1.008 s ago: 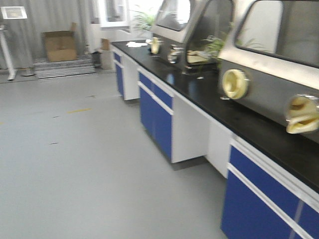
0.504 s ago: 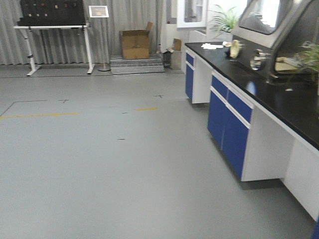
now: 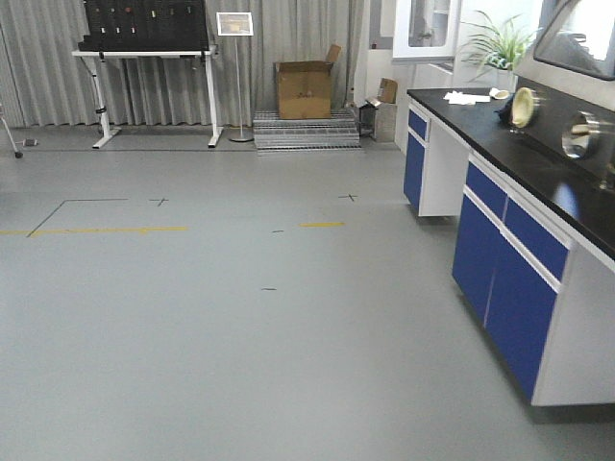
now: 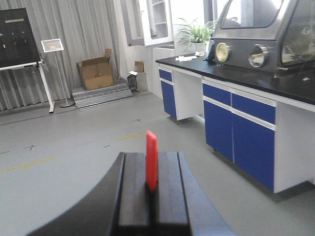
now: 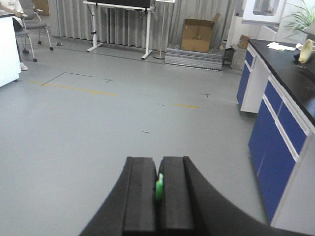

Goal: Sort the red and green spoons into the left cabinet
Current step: 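Drive the base away from the bench across the room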

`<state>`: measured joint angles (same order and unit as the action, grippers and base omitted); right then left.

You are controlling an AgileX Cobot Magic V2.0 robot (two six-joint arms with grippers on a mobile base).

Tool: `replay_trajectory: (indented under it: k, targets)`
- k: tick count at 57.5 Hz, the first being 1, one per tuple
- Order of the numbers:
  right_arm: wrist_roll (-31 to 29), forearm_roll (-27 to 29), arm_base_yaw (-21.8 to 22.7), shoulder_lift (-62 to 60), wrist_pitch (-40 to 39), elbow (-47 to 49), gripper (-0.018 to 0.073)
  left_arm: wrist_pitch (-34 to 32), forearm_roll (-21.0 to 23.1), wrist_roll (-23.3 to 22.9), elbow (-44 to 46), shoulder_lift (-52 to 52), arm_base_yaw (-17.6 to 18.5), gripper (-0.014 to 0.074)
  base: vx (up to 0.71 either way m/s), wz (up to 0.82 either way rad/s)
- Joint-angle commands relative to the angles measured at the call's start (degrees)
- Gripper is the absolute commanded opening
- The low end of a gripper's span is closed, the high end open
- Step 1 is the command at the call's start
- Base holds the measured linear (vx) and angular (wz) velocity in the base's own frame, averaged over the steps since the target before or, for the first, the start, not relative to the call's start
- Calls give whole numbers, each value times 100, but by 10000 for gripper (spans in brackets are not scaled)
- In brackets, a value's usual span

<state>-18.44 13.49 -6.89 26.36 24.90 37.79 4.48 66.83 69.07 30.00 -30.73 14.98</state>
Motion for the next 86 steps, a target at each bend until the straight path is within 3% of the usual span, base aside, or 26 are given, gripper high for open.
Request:
replay_trajectory:
  k: [1,86]
  targets:
    - [-14,14,22,33,-456,152,-4,-207,91,-39,161,-12,36,-1,47,11]
    - [-14,14,22,33,-456,152,-4,-208,91,-39,143,-12,36,-1,56,3]
